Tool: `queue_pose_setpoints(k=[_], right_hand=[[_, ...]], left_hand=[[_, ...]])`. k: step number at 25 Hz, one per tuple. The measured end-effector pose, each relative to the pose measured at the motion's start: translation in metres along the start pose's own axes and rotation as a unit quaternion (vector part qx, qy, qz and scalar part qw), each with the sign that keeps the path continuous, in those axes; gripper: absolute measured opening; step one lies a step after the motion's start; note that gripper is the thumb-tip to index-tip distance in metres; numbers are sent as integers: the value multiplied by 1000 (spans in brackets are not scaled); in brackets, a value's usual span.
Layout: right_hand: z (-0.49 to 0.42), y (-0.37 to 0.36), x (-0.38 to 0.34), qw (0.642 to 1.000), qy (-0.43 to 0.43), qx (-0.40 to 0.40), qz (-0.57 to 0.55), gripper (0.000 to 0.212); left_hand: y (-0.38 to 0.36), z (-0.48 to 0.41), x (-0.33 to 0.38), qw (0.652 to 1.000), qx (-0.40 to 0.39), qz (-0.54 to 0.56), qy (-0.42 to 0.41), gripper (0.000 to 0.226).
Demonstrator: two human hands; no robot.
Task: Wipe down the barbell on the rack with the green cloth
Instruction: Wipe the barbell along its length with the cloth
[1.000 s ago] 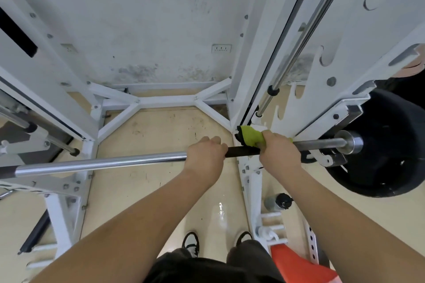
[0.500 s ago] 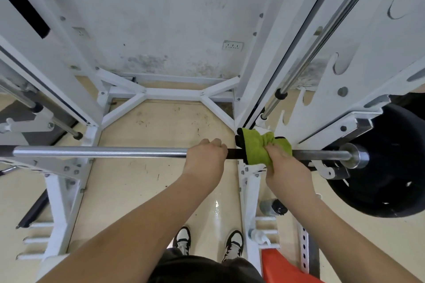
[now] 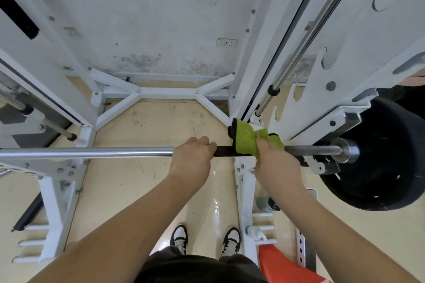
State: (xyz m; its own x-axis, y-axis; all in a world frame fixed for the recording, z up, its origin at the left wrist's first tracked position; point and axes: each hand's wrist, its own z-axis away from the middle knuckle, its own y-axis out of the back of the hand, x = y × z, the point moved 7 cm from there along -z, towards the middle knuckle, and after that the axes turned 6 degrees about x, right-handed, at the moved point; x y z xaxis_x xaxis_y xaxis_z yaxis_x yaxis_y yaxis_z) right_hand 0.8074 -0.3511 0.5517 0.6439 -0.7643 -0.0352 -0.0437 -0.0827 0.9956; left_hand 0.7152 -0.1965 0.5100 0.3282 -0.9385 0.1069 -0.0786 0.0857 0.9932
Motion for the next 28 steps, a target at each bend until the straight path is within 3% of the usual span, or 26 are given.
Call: queue_pose_setpoints(k=[2,3,6,9,16,18,20,21,23,24,26,28], right_hand=[[14,2,6,998,32,57,-7,41],[10,-4,8,998,31,44,-13,38],[-37,-28,16,993,-82,-79,-22,19],[-63,-44,2,983,-108,-150,6,22],[7,-2,-5,999,-32,-13,-34,35],[15,1,-3,994,-25,-36,-96,40],[3,9,11,968,-47,-109,-220,40],[-1,13,19,936,-54,-170,-304,39],[2,19,35,870,-53,-260,-415,36],[4,21,48,863,-62,-259,-429,34],[2,21,81,886,-100,-184,-413,34],[-4,19,106,943,-123,-106,-290,36]], left_hand=[[-1,1,-2,1000,16,-6,1,33],[-2,2,-3,1000,16,-6,4,34],[2,4,2,1000,23,-1,-7,28],[1,5,-1,1000,19,-6,3,28],[5,3,3,999,35,1,14,35],[19,-5,21,997,60,33,19,60],[39,-11,66,991,90,74,-67,99],[43,-14,90,987,80,75,-118,110],[32,-26,116,987,3,72,-141,112],[22,-34,119,989,-33,62,-130,106],[3,-44,120,992,-53,13,-111,89],[-9,-43,121,991,-62,-35,-113,79]])
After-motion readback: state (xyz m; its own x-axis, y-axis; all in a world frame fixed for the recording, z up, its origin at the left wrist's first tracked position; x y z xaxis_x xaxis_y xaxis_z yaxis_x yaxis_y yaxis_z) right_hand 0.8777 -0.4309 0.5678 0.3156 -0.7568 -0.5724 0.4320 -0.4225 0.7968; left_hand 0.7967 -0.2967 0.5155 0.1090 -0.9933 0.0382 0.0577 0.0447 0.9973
